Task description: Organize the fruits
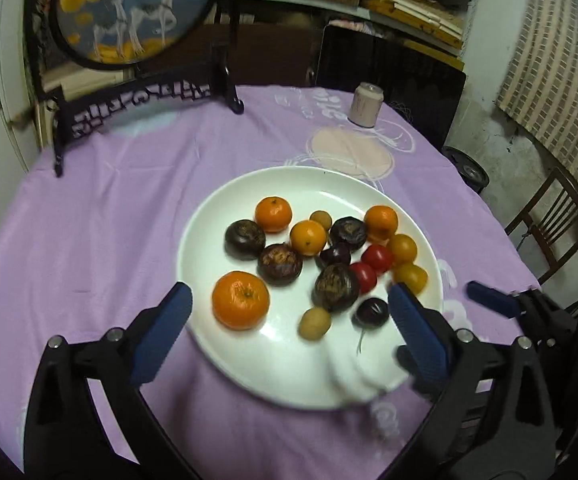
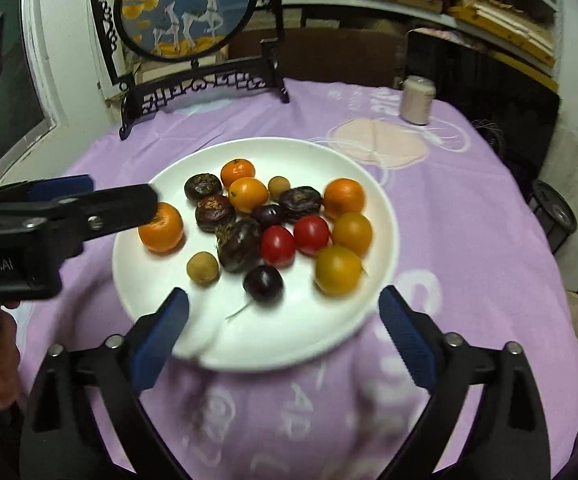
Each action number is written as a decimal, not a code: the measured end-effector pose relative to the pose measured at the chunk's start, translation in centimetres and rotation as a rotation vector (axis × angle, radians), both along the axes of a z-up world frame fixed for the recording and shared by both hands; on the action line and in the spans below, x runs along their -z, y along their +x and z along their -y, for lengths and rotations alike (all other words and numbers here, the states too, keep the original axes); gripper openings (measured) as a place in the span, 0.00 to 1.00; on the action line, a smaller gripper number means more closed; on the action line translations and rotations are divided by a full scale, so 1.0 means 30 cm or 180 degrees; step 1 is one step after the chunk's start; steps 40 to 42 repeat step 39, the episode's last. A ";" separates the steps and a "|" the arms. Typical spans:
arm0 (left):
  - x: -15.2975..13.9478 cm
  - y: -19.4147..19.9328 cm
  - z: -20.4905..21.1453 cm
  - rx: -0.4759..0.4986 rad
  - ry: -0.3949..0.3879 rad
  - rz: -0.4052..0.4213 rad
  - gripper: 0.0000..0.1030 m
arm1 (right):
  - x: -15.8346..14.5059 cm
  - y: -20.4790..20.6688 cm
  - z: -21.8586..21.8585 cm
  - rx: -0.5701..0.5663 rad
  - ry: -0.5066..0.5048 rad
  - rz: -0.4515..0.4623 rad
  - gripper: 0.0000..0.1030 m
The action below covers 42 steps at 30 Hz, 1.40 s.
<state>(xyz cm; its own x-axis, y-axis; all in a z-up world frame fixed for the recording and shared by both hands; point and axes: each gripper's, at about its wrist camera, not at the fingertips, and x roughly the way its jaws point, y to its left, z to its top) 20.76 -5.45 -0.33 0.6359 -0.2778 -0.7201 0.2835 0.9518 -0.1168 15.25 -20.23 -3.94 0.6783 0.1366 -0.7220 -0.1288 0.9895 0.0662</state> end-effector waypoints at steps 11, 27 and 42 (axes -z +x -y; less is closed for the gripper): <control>0.005 -0.313 -0.176 -0.0484 -0.0137 0.0029 0.98 | -0.054 -0.263 0.022 0.0222 -0.0030 0.0117 0.96; -0.002 -0.460 -0.160 -0.0476 0.0300 0.0173 0.98 | -0.087 -0.365 -0.012 0.0161 -0.0034 0.0205 0.96; -0.012 -0.460 -0.188 -0.0619 0.0257 0.0186 0.98 | -0.091 -0.378 -0.017 0.0161 -0.0018 0.0205 0.96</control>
